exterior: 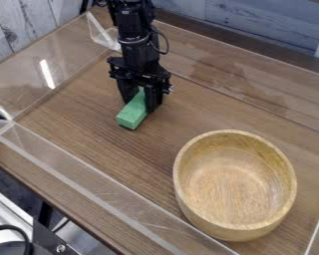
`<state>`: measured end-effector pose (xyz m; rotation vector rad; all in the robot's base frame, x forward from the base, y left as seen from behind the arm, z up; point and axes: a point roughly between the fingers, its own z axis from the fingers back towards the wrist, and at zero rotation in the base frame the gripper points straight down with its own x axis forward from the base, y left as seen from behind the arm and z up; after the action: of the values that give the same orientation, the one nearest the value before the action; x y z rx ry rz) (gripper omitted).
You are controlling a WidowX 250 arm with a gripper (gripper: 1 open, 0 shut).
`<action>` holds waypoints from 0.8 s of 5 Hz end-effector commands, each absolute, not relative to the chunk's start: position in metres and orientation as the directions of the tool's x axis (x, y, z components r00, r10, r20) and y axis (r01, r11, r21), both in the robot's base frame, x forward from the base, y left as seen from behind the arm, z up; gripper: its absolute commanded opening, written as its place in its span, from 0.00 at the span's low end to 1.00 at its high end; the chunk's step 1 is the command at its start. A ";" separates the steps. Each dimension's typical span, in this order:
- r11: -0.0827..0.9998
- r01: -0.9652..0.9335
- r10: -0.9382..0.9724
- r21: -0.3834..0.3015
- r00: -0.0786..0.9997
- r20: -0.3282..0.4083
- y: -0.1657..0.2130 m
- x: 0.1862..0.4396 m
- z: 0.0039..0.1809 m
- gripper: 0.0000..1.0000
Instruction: Put the green block in the brown bowl
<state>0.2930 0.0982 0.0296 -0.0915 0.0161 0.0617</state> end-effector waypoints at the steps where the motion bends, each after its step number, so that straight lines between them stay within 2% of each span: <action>1: 0.994 -0.072 0.075 -0.079 0.997 0.035 0.104 0.302 0.048 0.00; 4: 0.992 -0.080 0.085 -0.096 0.995 0.045 0.096 0.301 0.069 0.00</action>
<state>0.2887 0.0918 0.0438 -0.1210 0.0358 0.0882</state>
